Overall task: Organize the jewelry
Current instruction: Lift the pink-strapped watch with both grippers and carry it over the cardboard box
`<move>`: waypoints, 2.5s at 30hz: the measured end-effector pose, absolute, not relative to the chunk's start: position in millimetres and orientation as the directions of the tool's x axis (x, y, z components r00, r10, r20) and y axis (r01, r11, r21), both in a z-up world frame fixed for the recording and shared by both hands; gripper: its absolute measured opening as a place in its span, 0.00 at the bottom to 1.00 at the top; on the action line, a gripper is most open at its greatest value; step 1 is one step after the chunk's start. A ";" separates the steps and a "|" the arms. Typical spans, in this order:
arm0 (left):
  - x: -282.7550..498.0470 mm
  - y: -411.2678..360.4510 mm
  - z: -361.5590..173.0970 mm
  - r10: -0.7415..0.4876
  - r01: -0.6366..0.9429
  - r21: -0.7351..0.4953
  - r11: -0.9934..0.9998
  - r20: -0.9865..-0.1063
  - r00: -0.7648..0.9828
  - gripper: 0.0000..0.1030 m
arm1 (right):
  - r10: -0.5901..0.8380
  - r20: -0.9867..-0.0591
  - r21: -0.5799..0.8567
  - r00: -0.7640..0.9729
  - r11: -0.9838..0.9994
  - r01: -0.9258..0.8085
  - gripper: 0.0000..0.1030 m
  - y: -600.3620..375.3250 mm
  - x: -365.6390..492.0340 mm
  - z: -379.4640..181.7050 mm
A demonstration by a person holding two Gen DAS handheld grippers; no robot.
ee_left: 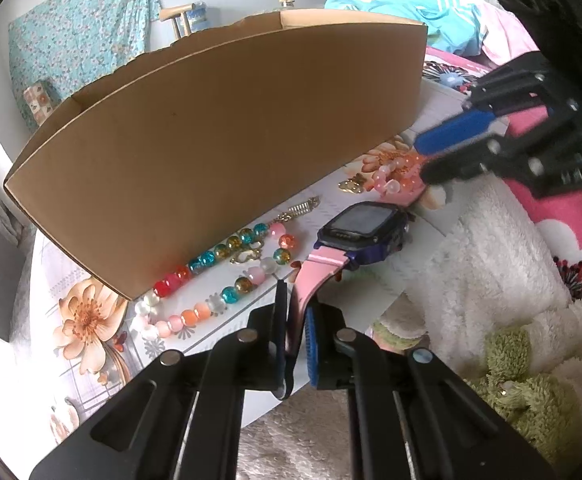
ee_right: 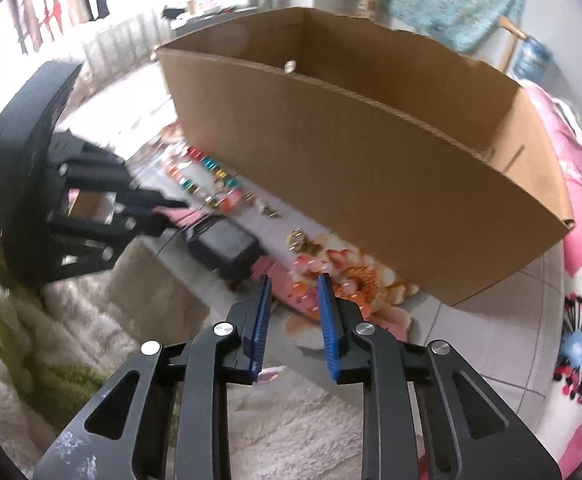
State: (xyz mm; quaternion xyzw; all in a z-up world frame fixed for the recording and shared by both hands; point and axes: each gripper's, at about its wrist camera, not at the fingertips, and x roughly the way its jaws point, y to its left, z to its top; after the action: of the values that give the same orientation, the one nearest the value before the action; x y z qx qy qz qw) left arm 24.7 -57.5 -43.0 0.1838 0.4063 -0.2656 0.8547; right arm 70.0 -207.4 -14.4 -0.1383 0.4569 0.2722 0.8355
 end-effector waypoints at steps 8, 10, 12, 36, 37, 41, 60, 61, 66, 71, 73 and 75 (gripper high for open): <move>19.7 -59.5 -41.3 -0.316 0.617 0.095 0.781 -0.792 0.523 0.07 | 0.163 -0.867 -0.160 0.472 0.804 -0.573 0.19 -198.3 81.9 -34.2; 19.4 -59.3 -41.1 -0.319 0.621 0.093 0.779 -0.792 0.520 0.07 | 0.114 -0.853 -0.209 0.509 0.819 -0.534 0.17 -201.4 84.5 -33.7; 19.1 -58.5 -41.2 -0.322 0.622 0.092 0.777 -0.792 0.519 0.07 | 0.054 -0.835 -0.260 0.548 0.838 -0.479 0.17 -208.8 87.7 -32.0; 22.8 -51.4 -40.3 -0.332 0.617 0.070 0.784 -0.793 0.512 0.07 | 0.146 -0.831 -0.298 0.537 0.698 -0.651 0.15 -158.9 39.3 -31.2; 22.7 -51.7 -40.5 -0.331 0.616 0.071 0.785 -0.792 0.514 0.07 | 0.141 -0.829 -0.303 0.542 0.700 -0.646 0.13 -157.9 50.8 -34.6; 21.0 -52.7 -39.9 -0.324 0.610 0.085 0.788 -0.785 0.528 0.04 | 0.141 -0.804 -0.321 0.578 0.715 -0.621 0.03 -154.7 43.4 -28.5; -3.2 -41.8 64.4 -0.360 0.541 0.141 0.829 -0.605 0.710 0.04 | 0.193 -0.546 -0.331 0.815 0.844 -0.422 0.01 -165.0 -19.4 71.4; -0.9 -41.5 72.6 -0.364 0.538 0.142 0.831 -0.593 0.719 0.04 | 0.200 -0.528 -0.327 0.825 0.849 -0.415 0.01 -169.0 -8.9 80.2; 37.4 -42.8 110.5 -0.338 0.508 0.148 0.849 -0.586 0.737 0.04 | 0.246 -0.523 -0.282 0.816 0.853 -0.438 0.01 -180.4 44.6 121.0; 133.4 -30.1 111.5 -0.304 0.476 0.017 0.879 -0.750 0.587 0.04 | 0.342 -0.759 -0.016 0.554 0.841 -0.540 0.01 -184.5 143.4 103.4; 166.1 -27.6 99.2 -0.307 0.469 -0.043 0.882 -0.808 0.503 0.04 | 0.323 -0.823 0.021 0.468 0.840 -0.542 0.01 -183.7 176.8 86.2; 198.3 -31.9 79.9 -0.277 0.460 -0.060 0.886 -0.863 0.422 0.04 | 0.309 -0.883 0.081 0.352 0.840 -0.536 0.01 -181.3 211.7 66.2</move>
State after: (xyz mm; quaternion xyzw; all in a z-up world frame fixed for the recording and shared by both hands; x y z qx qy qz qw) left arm 198.3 -31.9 79.9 0.0932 0.4908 -0.2199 0.8379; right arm 211.7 -181.3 66.2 -0.1119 0.5067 0.2595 0.8145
